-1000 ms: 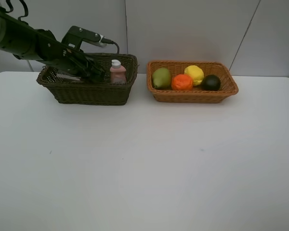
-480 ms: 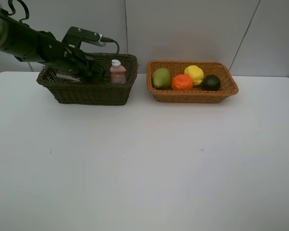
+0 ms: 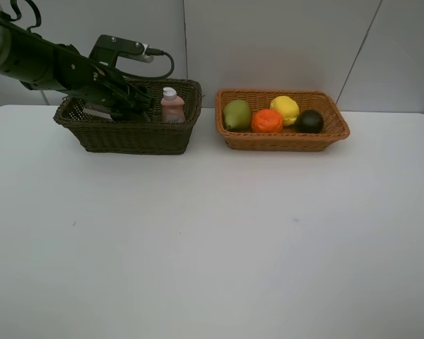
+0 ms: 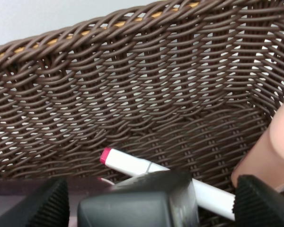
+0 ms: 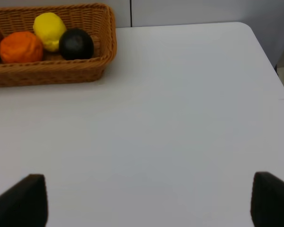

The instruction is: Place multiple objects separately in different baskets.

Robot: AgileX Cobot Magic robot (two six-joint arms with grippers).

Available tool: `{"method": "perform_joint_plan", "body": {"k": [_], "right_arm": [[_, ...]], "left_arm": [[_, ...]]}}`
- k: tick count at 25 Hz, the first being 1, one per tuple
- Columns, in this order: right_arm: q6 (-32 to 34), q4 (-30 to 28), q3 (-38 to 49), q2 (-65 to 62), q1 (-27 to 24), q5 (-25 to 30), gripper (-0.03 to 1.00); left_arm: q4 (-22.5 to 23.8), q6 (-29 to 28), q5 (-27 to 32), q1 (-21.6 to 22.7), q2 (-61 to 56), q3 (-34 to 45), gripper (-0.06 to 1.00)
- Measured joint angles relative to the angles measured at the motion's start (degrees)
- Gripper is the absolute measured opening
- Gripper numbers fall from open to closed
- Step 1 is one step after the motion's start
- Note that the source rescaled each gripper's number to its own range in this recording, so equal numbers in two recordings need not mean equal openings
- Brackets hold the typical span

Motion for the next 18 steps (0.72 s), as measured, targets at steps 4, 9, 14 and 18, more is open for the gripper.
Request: {"method": "perform_joint_plan", "body": {"k": [4, 9, 14, 18], "right_arm": [[0.0, 0.0, 0.0, 0.0, 0.0, 0.0, 0.88], [0.0, 0.0, 0.0, 0.0, 0.0, 0.0, 0.88], [0.0, 0.0, 0.0, 0.0, 0.0, 0.0, 0.88], [0.0, 0.0, 0.0, 0.0, 0.0, 0.0, 0.88]], "left_arm": [[0.0, -0.05, 1.39, 0.0, -0.23, 0.0, 0.93], [0.0, -0.05, 5.1, 0.0, -3.52, 0.0, 0.93], [1.79, -0.06, 12.37, 0.0, -11.55, 0.0, 0.93], [4.25, -0.06, 19.8, 0.0, -19.43, 0.0, 0.93]]}}
